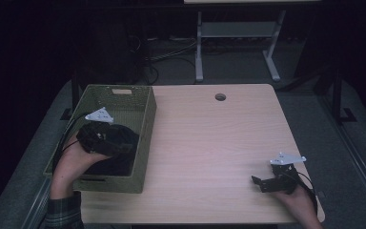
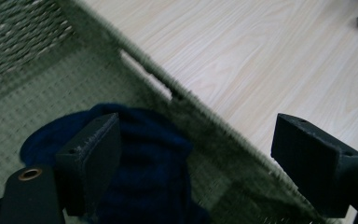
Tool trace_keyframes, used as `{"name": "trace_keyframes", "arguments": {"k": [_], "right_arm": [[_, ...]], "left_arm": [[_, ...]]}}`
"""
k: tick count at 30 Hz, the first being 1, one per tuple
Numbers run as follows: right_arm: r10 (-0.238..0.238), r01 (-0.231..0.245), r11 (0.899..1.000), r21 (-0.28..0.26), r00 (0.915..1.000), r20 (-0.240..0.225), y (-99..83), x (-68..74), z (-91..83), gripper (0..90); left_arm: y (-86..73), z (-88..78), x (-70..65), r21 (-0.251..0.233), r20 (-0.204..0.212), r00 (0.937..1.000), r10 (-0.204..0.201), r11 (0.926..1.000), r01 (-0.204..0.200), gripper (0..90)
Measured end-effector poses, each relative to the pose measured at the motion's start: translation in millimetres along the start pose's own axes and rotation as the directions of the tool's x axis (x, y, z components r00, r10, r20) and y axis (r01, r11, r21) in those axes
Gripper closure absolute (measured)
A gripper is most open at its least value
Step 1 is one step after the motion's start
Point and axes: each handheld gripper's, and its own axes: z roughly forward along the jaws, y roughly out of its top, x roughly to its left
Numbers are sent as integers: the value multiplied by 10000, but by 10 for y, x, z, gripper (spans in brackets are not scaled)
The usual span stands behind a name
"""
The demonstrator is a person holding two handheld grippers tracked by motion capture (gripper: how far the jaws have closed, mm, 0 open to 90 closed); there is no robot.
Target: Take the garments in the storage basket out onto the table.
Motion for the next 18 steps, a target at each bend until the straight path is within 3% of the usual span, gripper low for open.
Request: {"name": "trace_keyframes", "arguments": {"k": [12, 18], "right_arm": [[-2, 2, 10000, -1, 10000, 17, 0, 0, 1, 25], [-4, 4, 10000, -1, 10000, 17, 0, -1, 1, 25]], "left_arm": [[-154, -18, 115, 610, -541, 9977, -413, 9971, 445, 157], [-211, 40, 170, 909, -580, 9963, -631, 9935, 683, 156]]}}
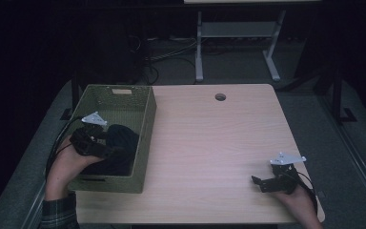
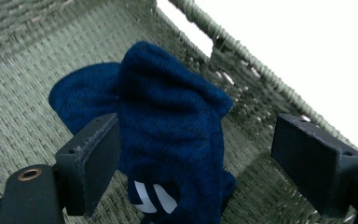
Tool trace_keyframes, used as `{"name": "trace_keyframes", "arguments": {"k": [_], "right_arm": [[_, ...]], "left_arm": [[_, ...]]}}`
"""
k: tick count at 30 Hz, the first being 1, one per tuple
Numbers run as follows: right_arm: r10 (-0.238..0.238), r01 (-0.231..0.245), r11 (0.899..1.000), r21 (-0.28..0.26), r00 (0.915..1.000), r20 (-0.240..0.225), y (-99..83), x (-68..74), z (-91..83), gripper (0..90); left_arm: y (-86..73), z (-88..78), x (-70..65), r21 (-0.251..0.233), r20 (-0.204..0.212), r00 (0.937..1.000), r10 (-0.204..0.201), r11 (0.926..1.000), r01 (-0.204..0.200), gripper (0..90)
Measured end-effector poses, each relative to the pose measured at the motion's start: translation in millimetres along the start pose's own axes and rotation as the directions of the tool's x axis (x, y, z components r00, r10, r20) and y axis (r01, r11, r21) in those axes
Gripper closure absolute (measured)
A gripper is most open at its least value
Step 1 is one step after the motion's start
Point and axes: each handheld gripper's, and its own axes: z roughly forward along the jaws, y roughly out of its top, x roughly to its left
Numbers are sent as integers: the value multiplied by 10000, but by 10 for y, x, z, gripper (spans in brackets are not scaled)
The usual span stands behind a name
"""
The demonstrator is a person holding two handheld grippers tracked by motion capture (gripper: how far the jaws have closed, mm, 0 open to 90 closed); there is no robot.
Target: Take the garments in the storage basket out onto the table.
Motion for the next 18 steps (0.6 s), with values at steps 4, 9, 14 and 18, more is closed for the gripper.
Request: {"name": "trace_keyframes", "arguments": {"k": [4, 9, 14, 18], "right_arm": [[-2, 2, 10000, 0, 10000, 1, 0, 0, 0, 25], [-2, 2, 10000, 0, 10000, 0, 0, 0, 0, 25], [-4, 4, 10000, 0, 10000, 0, 0, 0, 0, 25], [-4, 4, 10000, 0, 10000, 0, 0, 0, 0, 25]], "left_arm": [[-25, 49, 28, 181, 74, 10000, -23, 9998, 22, 154], [-55, 119, 65, 559, -117, 9998, -190, 9982, 196, 154], [-71, 189, 90, 883, -45, 9997, -243, 9958, 246, 154], [-73, 260, 98, 1131, -42, 9997, -240, 9933, 243, 154]]}}
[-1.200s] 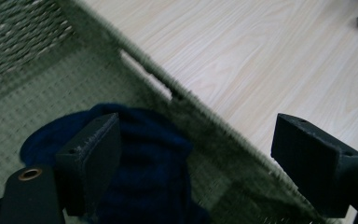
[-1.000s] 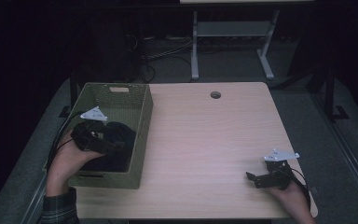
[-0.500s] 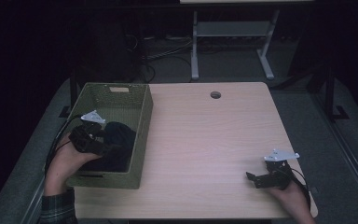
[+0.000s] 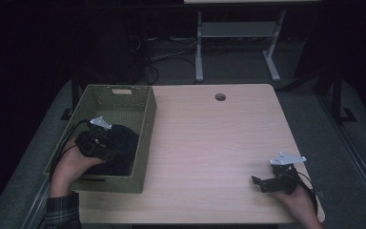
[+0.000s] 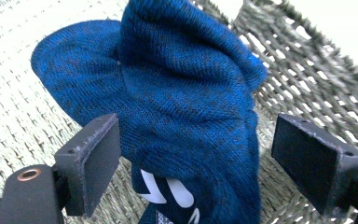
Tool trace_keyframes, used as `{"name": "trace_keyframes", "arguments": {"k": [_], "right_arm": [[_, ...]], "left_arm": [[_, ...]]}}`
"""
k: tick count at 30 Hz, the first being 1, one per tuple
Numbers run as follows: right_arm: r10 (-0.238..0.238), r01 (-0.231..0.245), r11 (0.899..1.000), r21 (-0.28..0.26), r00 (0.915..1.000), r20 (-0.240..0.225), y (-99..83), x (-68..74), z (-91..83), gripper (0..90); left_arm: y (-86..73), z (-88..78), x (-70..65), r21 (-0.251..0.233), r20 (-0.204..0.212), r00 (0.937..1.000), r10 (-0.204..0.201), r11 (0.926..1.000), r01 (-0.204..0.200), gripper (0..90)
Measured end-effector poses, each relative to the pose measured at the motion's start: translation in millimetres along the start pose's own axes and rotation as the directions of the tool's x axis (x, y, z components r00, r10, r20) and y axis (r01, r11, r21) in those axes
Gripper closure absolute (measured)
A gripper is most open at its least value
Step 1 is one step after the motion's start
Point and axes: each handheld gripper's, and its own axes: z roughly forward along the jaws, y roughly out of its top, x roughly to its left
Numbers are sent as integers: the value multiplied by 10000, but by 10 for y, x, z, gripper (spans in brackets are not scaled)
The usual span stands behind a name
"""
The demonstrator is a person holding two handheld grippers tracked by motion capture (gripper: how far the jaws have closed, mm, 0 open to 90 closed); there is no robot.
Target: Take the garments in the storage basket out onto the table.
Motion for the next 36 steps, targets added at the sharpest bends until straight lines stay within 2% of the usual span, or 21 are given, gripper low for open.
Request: {"name": "trace_keyframes", "arguments": {"k": [7, 13, 16, 19, 23, 24, 25, 27, 28, 30, 32, 36], "right_arm": [[1, -1, 10000, 0, 10000, 1, 0, 0, 0, 25], [3, -3, 10000, 1, 10000, 0, 0, 0, 0, 25], [1, -1, 10000, -1, 10000, 0, 0, 0, 0, 25], [1, -1, 10000, -1, 10000, 0, 0, 0, 0, 25], [0, 0, 10000, 0, 10000, 0, 0, 0, 0, 25], [4, -4, 10000, 1, 10000, 1, 0, 0, 0, 25], [3, -3, 10000, 2, 10000, 0, 0, 0, 0, 25], [4, -4, 10000, 2, 10000, 0, 0, 0, 0, 25], [-2, 2, 10000, -1, 10000, 4, 0, 1, 0, 25], [-3, 3, 10000, -4, 10000, 4, 0, 0, 0, 25], [-10, 10, 10000, 0, 10000, 1, 0, 0, 0, 25], [-14, 14, 10000, -2, 10000, 0, -1, -1, 0, 25]], "left_arm": [[7, 111, 21, 305, -32, 9999, -116, 9995, 117, 173], [-4, 136, 51, 429, 142, 9999, -91, 9990, 85, 292], [-10, 144, 61, 461, 369, 9993, -100, 9989, 82, 361], [-12, 151, 74, 535, 654, 9979, -27, 9986, -8, 473], [-7, 149, 72, 517, 900, 9959, -23, 9987, -24, 673], [-6, 142, 80, 578, 923, 9957, 40, 9983, -94, 697], [-7, 141, 77, 548, 944, 9955, -83, 9985, 31, 714], [-2, 131, 77, 564, 924, 9957, 5, 9984, -58, 720], [2, 124, 73, 494, 958, 9954, -79, 9988, 32, 721], [2, 104, 71, 536, 845, 9964, 87, 9985, -133, 722], [4, 86, 75, 478, 832, 9965, 27, 9988, -67, 722], [30, 32, 96, 506, 1172, 9931, -38, 9987, -21, 723]]}}
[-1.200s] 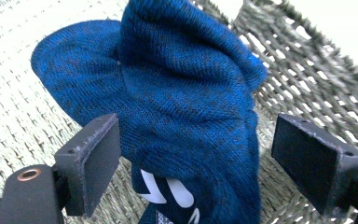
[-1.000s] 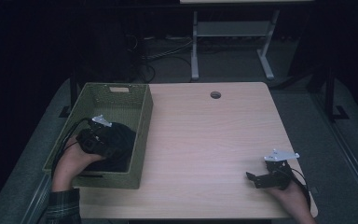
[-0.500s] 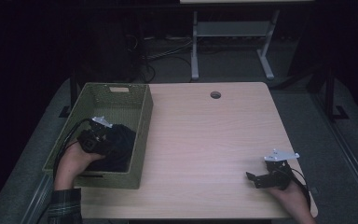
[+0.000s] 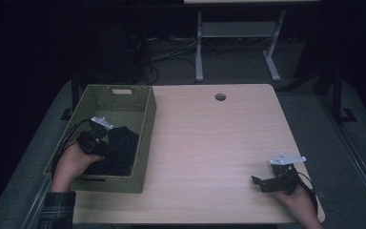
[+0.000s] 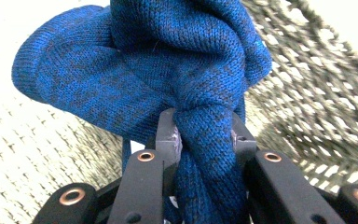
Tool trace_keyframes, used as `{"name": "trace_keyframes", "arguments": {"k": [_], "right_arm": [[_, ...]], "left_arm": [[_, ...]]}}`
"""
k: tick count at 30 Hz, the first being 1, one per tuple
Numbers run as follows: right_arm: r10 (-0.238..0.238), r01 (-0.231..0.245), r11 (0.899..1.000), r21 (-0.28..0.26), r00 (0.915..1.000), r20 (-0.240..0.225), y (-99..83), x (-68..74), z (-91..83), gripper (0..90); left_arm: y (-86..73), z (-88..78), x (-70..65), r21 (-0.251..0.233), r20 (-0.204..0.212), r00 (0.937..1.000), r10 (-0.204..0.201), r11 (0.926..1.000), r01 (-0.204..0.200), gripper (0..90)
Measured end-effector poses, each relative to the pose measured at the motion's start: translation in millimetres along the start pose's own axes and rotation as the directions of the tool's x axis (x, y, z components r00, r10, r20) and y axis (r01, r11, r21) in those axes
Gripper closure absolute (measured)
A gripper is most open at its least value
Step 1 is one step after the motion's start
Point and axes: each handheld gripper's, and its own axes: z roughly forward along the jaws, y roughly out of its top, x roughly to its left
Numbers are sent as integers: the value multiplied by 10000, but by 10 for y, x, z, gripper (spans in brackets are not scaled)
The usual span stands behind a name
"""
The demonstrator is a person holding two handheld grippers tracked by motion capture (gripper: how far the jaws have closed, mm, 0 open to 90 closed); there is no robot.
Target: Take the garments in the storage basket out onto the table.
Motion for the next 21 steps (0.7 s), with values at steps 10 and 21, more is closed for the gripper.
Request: {"name": "trace_keyframes", "arguments": {"k": [10, 21], "right_arm": [[24, -24, 10000, 16, 10000, -17, 0, 2, -2, 25], [18, -18, 10000, 9, 10000, 2, 0, 1, -1, 25]], "left_arm": [[101, -214, -28, -155, 48, 10000, -33, 9999, 34, 724], [256, -483, -90, -250, -293, 9995, 109, 9996, -117, 725]]}}
